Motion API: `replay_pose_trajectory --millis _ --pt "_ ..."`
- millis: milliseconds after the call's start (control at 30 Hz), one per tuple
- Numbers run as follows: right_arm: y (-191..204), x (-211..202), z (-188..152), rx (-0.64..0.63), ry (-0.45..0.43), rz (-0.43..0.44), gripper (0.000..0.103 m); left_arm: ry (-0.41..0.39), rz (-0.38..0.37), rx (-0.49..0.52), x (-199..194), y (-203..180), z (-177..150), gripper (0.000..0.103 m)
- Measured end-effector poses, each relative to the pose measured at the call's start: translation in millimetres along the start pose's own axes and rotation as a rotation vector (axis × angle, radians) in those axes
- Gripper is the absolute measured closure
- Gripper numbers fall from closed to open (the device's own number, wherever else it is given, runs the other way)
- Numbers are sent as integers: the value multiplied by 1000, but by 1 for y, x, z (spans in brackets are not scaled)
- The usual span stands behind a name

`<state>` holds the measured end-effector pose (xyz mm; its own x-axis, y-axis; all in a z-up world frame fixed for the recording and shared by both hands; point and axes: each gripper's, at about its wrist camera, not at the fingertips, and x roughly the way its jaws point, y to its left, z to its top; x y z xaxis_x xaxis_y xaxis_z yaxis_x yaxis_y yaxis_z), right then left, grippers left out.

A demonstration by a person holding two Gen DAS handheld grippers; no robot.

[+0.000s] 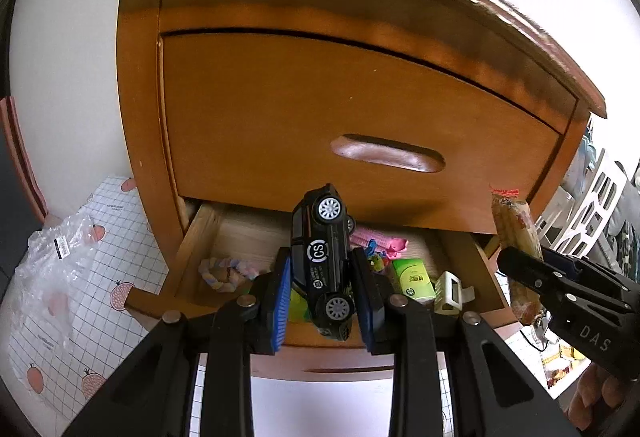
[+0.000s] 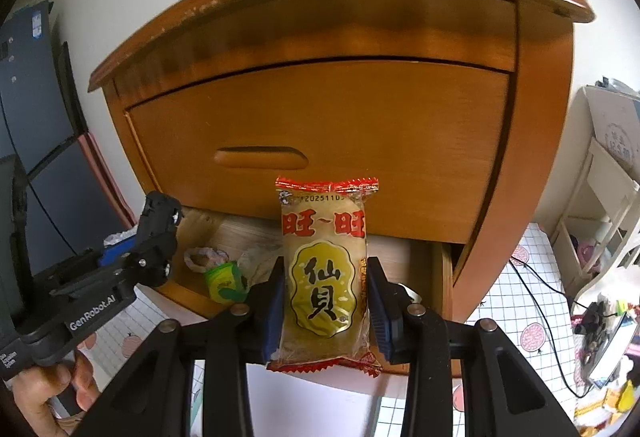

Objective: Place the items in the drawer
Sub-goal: 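Carry the toy car and snack bar up into the open lower drawer, then open both tools to release the toy car and snack bar in the drawer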

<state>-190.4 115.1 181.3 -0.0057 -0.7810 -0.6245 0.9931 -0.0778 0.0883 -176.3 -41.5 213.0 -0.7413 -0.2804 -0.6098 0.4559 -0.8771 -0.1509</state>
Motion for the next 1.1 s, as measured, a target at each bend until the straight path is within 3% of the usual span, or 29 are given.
replay_pose_trajectory --millis 767,900,1033,1100 --pt "8 36 9 -58 91 -74 63 83 19 -14 36 -4 -2 73" --pt "4 40 7 -61 110 -87 58 96 16 -27 38 -4 -4 61" --pt "2 42 6 -55 115 -92 43 96 25 -16 41 -6 -1 58" --pt "-1 43 5 -47 117 -91 40 94 30 -22 42 -5 0 48"
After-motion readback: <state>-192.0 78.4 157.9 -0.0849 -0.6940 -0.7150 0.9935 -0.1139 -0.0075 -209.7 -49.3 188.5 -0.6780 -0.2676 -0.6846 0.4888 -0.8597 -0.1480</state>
